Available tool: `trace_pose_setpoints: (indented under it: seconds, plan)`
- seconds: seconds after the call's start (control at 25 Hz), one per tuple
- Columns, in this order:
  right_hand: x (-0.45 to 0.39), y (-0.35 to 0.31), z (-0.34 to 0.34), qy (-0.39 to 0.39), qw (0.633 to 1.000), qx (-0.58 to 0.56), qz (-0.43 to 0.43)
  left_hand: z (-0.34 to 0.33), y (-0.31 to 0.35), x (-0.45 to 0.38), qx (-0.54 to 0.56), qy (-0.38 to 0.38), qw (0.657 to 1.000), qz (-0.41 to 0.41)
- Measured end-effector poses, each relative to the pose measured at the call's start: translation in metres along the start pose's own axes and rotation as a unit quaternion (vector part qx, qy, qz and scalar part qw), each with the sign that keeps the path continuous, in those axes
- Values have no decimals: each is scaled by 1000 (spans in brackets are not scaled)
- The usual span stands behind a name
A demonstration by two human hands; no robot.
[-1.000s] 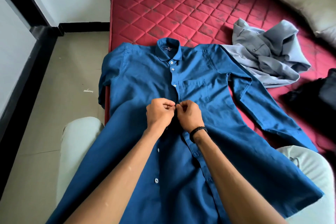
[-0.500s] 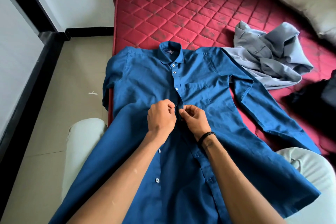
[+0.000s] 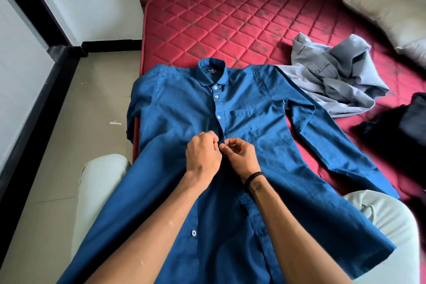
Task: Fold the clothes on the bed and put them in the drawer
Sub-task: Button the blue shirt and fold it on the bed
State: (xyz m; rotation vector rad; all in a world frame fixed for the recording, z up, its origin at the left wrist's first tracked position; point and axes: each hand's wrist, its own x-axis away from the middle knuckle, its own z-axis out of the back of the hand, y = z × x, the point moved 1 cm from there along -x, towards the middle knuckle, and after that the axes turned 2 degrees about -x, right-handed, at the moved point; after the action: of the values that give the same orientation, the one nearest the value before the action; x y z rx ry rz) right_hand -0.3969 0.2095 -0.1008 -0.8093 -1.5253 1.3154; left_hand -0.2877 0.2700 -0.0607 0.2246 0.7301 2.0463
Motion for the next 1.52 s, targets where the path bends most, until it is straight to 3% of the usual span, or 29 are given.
trace_pose_setpoints:
  seconds: [0.24,0.44,0.68,0.88,1.16,1.52]
  plan:
    - [-2,8,2,8,999,34,-1,-2,-14,-7,207,-67,963,161]
    - [0,3,5,-11,1000,2,-16,-5,-20,-9,260,-85,947,171]
    - [-1,3,8,-27,1000,2,-5,-9,-23,-7,242,-74,950,180]
    - [-4,2,4,-6,999,38,-17,-2,-20,-12,224,-97,958,153]
    - [-3,3,0,28,996,77,-23,-1,-19,-9,215,-77,955,187]
    - [-1,-7,8,-40,999,11,-33,-2,-18,-10,186,-56,969,156]
